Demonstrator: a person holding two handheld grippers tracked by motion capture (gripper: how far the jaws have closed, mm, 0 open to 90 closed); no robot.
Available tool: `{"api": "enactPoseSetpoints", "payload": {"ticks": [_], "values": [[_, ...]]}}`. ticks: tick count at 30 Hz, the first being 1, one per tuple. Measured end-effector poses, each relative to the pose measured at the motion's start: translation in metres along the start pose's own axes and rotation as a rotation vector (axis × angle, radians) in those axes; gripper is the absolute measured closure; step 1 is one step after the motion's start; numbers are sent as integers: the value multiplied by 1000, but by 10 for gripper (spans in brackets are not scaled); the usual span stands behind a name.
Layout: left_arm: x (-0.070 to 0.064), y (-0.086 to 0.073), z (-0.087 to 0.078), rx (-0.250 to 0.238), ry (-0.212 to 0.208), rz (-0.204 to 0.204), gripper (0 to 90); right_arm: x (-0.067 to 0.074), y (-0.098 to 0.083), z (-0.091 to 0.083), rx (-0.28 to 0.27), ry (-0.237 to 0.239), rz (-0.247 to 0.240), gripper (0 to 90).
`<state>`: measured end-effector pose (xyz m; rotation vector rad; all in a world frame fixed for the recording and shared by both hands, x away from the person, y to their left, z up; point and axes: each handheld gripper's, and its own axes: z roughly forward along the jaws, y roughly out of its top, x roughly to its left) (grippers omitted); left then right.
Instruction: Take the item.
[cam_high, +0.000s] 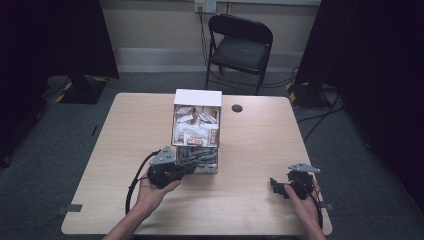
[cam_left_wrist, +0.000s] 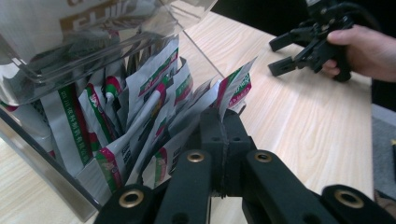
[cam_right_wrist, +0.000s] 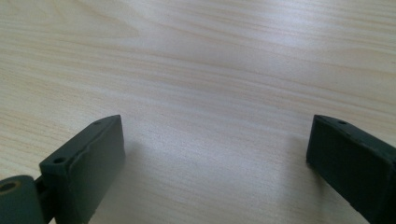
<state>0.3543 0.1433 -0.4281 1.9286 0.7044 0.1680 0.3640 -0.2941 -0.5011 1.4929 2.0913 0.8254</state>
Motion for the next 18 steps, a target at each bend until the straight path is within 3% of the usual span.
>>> {"api": "enactPoseSetpoints", "payload": {"ticks": [10,15,18], "values": [[1,2,-8,-16,-5,-22,900,0,0,0,0,1,-1,37],[0,5,-13,-14,-6,1,900,0,0,0,0,1,-1,37],[-1,5,-14,-20,-10,-7,900,0,0,0,0,1,0,37]]}}
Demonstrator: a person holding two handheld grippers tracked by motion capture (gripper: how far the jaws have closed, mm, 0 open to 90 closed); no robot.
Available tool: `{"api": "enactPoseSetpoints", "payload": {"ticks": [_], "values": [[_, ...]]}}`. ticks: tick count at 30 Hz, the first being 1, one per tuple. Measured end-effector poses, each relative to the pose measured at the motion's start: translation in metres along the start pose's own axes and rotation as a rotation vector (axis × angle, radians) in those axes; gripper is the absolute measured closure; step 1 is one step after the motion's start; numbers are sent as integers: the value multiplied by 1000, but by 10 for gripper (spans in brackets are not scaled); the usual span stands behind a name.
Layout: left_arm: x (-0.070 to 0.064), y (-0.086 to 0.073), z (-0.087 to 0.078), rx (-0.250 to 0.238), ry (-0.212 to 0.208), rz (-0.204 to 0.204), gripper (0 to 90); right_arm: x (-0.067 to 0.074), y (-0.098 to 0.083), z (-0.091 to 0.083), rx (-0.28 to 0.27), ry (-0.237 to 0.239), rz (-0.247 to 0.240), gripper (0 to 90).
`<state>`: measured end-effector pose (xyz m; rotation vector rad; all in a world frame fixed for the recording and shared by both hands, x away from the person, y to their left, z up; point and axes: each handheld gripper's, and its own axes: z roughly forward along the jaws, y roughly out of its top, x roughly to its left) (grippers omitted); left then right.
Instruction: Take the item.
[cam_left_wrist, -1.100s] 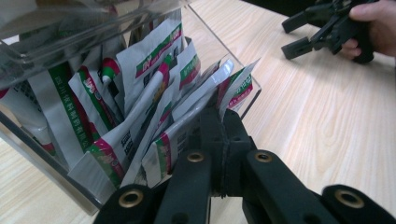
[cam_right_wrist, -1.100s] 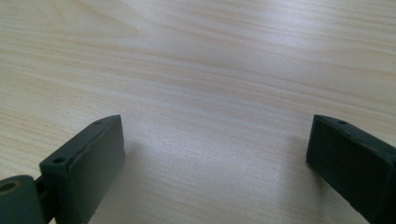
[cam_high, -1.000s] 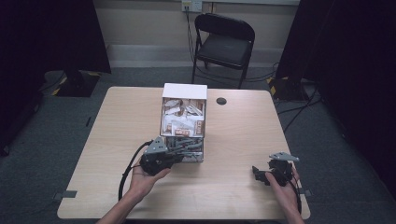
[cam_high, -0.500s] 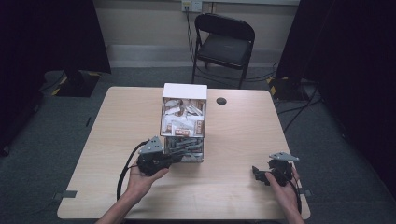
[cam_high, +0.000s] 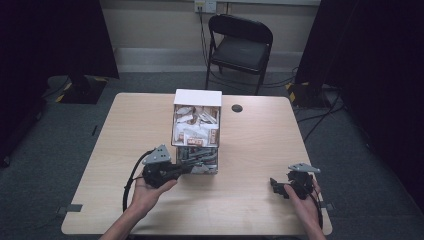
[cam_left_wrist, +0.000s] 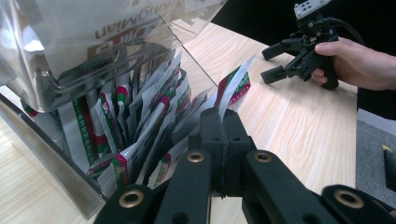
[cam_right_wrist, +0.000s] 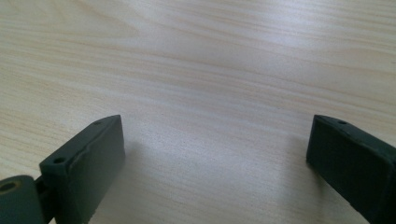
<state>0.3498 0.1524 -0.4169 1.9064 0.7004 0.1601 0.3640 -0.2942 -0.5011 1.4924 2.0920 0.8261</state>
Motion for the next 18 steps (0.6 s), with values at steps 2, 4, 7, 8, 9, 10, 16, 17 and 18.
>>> {"api": "enactPoseSetpoints", "payload": {"ticks": [2,4,7,8,9,10,16,17,18], "values": [[0,0,-1,-1,-3,-4,900,0,0,0,0,0,-1,37],[0,0,-2,-3,-4,-8,900,0,0,0,0,0,-1,37],[0,2,-4,-2,-8,-12,900,0,0,0,0,0,-1,37],[0,2,-4,-2,-8,-12,900,0,0,0,0,0,-1,37],[0,3,-6,-7,-15,-22,900,0,0,0,0,0,-1,37],[0,3,-6,-7,-15,-22,900,0,0,0,0,0,-1,37],[-1,7,-14,-11,-19,-9,900,0,0,0,0,0,0,37],[-2,6,-16,-16,-24,-12,900,0,0,0,0,0,-1,37],[-2,6,-17,-10,-30,-8,900,0,0,0,0,0,-1,37]]}}
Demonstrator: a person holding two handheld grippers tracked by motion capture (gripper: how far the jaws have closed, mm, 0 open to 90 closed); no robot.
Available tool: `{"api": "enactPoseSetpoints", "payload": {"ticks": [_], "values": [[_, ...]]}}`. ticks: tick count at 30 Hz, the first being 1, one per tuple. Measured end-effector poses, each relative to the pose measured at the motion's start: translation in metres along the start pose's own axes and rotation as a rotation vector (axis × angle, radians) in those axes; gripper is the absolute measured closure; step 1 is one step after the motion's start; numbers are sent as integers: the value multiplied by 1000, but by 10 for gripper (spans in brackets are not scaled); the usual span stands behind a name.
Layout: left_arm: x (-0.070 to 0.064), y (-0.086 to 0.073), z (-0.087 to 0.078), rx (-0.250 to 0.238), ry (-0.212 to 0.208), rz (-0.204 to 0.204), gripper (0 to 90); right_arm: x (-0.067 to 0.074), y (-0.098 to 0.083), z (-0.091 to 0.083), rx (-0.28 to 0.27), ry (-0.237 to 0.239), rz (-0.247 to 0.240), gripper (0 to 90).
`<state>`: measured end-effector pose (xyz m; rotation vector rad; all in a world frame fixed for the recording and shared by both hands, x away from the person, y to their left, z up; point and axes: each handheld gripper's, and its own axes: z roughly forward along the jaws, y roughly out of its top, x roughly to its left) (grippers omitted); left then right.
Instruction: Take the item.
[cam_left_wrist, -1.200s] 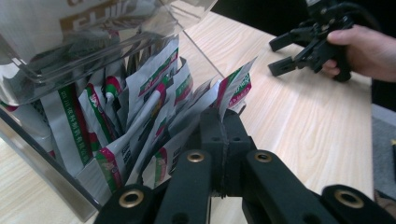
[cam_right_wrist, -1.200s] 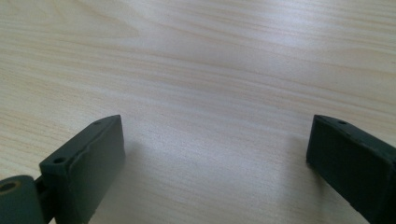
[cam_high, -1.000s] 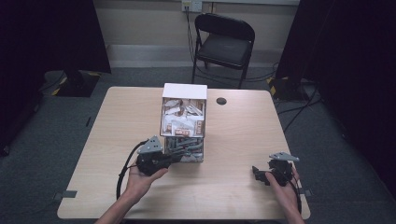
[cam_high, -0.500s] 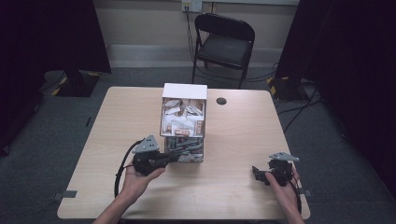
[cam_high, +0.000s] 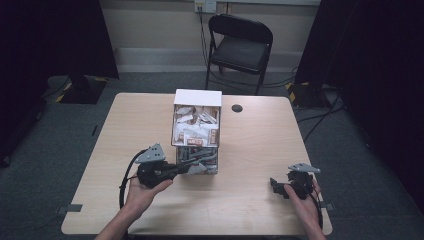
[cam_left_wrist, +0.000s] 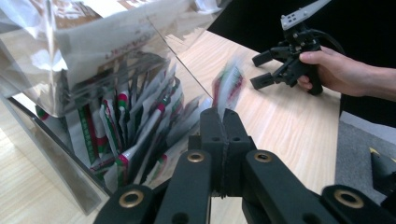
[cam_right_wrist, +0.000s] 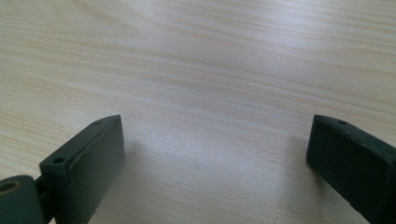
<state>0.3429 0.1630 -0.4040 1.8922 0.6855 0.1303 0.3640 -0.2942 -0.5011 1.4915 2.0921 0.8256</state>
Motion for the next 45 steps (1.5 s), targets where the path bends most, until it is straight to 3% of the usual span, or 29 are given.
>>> {"api": "enactPoseSetpoints", "payload": {"ticks": [14,26,45], "values": [[-2,-6,-18,10,4,7,900,0,0,0,0,0,0,37],[4,-8,-45,-41,20,-27,900,0,0,0,0,0,0,37],[14,-7,-68,-58,83,-38,900,0,0,0,0,0,0,37]]}}
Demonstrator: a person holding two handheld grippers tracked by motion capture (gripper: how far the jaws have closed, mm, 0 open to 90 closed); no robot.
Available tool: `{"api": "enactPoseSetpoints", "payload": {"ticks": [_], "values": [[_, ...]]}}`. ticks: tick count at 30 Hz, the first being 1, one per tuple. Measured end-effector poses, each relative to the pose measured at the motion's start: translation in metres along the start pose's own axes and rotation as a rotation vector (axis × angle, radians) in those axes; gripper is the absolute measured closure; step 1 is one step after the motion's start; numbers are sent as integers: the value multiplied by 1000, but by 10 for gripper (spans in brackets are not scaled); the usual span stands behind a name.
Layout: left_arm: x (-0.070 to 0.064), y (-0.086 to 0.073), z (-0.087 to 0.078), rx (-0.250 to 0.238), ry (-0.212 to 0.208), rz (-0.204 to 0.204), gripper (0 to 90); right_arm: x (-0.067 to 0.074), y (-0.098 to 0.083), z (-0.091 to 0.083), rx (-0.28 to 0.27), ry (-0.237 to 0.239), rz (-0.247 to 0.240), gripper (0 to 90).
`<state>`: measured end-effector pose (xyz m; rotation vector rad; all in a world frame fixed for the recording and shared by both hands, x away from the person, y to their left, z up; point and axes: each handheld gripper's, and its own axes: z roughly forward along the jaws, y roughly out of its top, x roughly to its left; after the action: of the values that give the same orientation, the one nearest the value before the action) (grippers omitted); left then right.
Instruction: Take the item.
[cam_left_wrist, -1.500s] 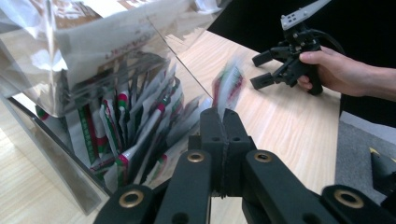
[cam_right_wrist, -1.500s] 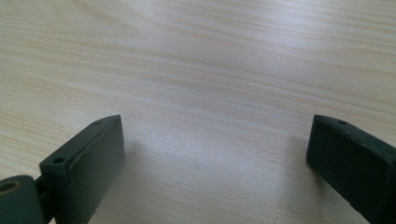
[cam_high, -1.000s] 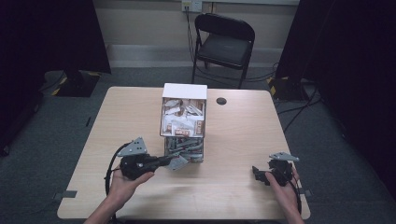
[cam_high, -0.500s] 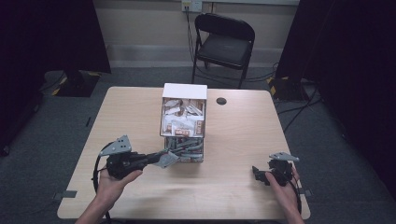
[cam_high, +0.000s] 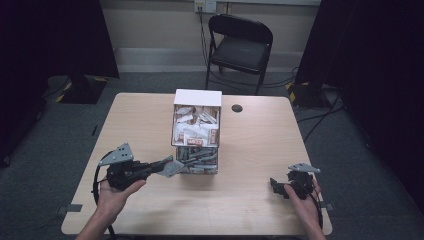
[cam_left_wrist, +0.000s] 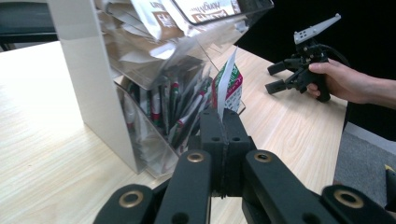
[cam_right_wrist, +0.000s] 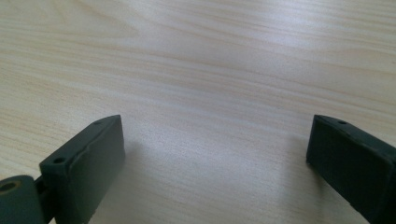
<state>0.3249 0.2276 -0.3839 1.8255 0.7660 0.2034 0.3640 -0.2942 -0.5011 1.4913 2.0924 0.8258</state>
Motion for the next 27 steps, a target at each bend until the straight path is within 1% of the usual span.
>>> {"api": "enactPoseSetpoints", "payload": {"ticks": [7,8,12,13,14,15,16,18,22,24,25,27], "values": [[7,0,-9,-17,23,-19,900,0,0,0,0,0,1,37],[9,0,-11,-21,41,-24,900,0,0,0,0,0,0,37],[13,-1,-11,-19,48,-35,900,0,0,0,0,0,0,37],[15,-2,-12,-17,58,-34,900,0,0,0,0,0,0,37],[18,-3,-13,-17,67,-43,900,0,0,0,0,0,0,37],[18,-3,-13,-17,67,-43,900,0,0,0,0,0,0,37],[20,-3,-15,-17,78,-49,900,0,0,0,0,0,0,37],[23,-4,-16,-19,84,-56,900,0,0,0,0,0,1,37],[24,-4,-18,-19,89,-63,900,0,0,0,0,0,0,37],[25,-4,-18,-24,86,-66,900,0,0,0,0,0,1,37],[26,-5,-19,-34,87,-65,900,0,0,0,0,0,1,37],[27,-4,-19,-20,110,-66,900,0,0,0,0,0,0,37]]}}
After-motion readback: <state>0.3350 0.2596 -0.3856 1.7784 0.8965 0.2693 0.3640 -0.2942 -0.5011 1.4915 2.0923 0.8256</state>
